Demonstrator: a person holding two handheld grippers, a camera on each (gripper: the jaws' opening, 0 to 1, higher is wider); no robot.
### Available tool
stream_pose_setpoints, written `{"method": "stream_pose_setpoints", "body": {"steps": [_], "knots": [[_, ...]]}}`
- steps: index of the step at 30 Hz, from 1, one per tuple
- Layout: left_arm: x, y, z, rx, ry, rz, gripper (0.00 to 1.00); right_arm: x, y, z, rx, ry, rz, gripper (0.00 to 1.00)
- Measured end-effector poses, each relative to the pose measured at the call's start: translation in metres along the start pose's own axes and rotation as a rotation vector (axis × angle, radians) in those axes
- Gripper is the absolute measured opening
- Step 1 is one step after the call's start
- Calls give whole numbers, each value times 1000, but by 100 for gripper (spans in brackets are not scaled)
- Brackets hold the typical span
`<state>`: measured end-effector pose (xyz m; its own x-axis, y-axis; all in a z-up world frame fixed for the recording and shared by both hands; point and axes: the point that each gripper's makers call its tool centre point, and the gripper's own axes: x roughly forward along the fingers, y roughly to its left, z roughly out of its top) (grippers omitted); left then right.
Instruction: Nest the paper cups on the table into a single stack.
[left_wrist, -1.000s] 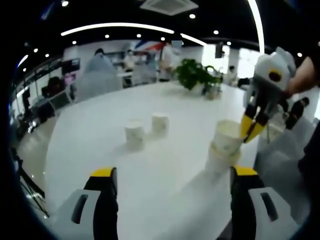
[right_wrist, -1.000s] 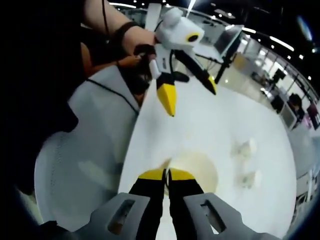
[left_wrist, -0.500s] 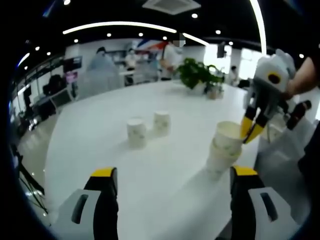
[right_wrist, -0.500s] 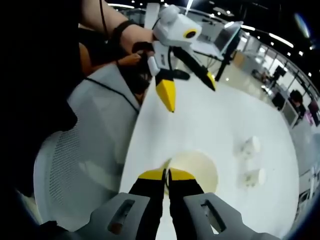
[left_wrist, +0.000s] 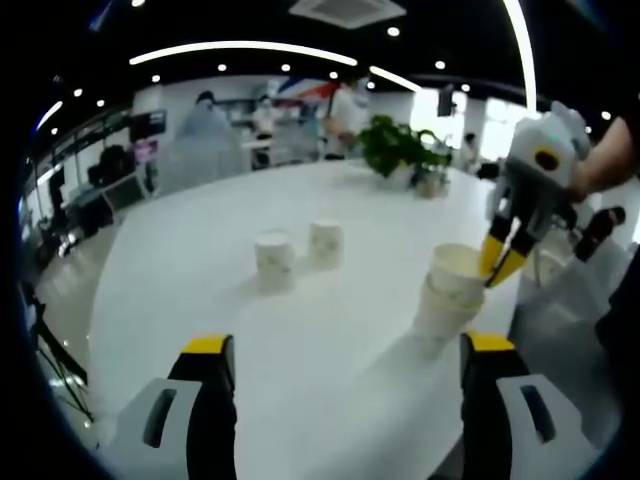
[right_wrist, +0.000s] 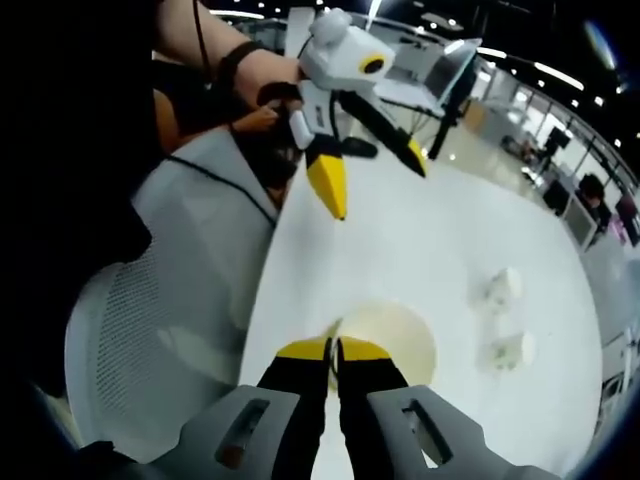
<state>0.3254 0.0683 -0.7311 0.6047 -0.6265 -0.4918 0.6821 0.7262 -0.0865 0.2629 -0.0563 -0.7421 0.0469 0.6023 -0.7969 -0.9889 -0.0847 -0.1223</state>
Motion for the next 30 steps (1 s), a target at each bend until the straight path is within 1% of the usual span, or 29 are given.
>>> {"method": "stream_pose_setpoints", "body": {"steps": [10,14,17,22,30], "knots": [[-1,-1,-4,0,9,0,93,2,0,0,7,-1,-1,0],[-1,-2,-3,-16,-5,0,93,3,0,-1,11,-1,0,0],[-1,-3,-5,-6,5,-1,93,3,-1,-1,13,-2,-4,0],[-2,-1,-4,-9,0,2,93,4,-3,-1,19,-4,-10,2],[-1,-1,-5,-9,2,2,93,7,1,-4,29,3,0,7]]}}
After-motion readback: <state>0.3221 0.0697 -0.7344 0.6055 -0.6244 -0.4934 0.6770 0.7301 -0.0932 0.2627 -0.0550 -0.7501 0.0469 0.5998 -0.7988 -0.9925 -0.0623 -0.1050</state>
